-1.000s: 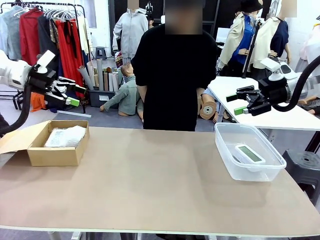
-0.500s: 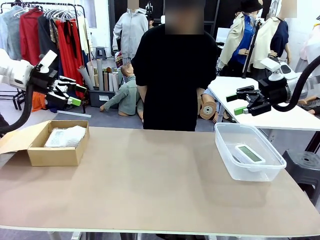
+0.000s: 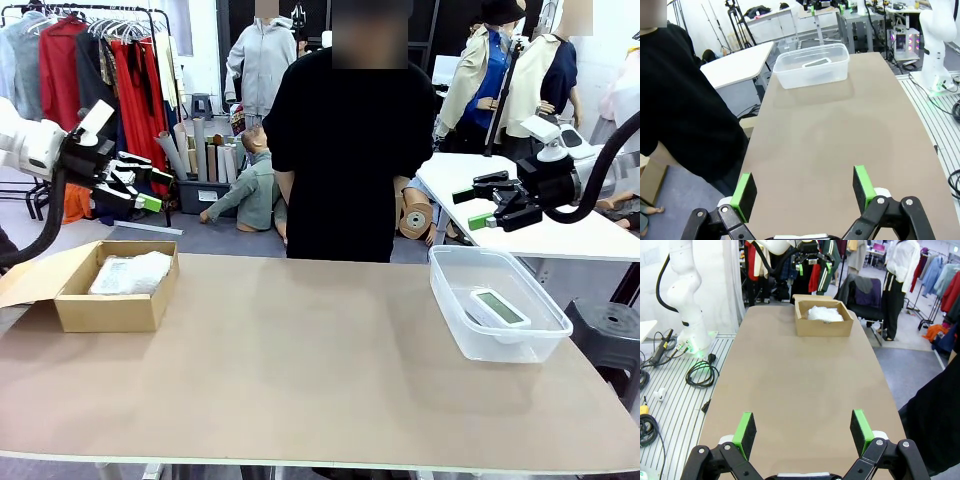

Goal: Separate and place wrapped and unwrapped clocks.
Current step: If the picked Digital clock is wrapped, place it in the Package Box ; if not, place it in the Organizing box.

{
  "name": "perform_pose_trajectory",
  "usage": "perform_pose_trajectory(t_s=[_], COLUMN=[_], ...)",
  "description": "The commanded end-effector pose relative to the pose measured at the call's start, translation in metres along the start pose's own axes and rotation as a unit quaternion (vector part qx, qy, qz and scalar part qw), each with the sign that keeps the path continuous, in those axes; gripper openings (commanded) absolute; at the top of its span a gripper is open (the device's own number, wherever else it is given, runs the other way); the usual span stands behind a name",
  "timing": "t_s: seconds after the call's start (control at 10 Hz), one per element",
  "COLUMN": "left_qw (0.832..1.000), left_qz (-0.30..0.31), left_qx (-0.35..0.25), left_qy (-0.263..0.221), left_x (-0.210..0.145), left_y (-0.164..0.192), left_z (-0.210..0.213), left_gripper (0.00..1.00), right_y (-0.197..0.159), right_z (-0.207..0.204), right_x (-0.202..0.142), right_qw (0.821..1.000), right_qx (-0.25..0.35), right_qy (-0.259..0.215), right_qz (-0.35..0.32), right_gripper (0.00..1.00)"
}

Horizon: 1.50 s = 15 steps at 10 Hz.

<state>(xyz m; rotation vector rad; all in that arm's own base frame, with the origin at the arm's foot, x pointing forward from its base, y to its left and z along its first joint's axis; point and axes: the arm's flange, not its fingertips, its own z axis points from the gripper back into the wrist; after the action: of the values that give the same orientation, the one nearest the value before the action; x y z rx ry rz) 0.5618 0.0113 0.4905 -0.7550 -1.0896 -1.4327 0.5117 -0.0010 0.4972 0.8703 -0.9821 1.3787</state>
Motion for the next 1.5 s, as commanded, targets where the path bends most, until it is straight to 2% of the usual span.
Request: perform_pose_trajectory(t_s=[0.0, 1.4], left_qw=[1.000, 1.000], left_qz=[0.000, 0.000], left_qx=[-0.001, -0.001], left_qy=[-0.001, -0.001], left_x=[-0.0002, -0.0002], left_y=[-0.0003, -0.0003], left_z=[0.0002, 0.0002], left_gripper=[1.00, 1.00], right_y=[0.0008, 0.0008], right_z=[0.0006, 0.0006], right_x=[0.0019, 0.0019], right_qw=[1.000, 1.000], right_qx=[0.000, 0.000], right_qy=[-0.001, -0.001], right_qz=[0.002, 0.002], right_gripper=[1.00, 1.00])
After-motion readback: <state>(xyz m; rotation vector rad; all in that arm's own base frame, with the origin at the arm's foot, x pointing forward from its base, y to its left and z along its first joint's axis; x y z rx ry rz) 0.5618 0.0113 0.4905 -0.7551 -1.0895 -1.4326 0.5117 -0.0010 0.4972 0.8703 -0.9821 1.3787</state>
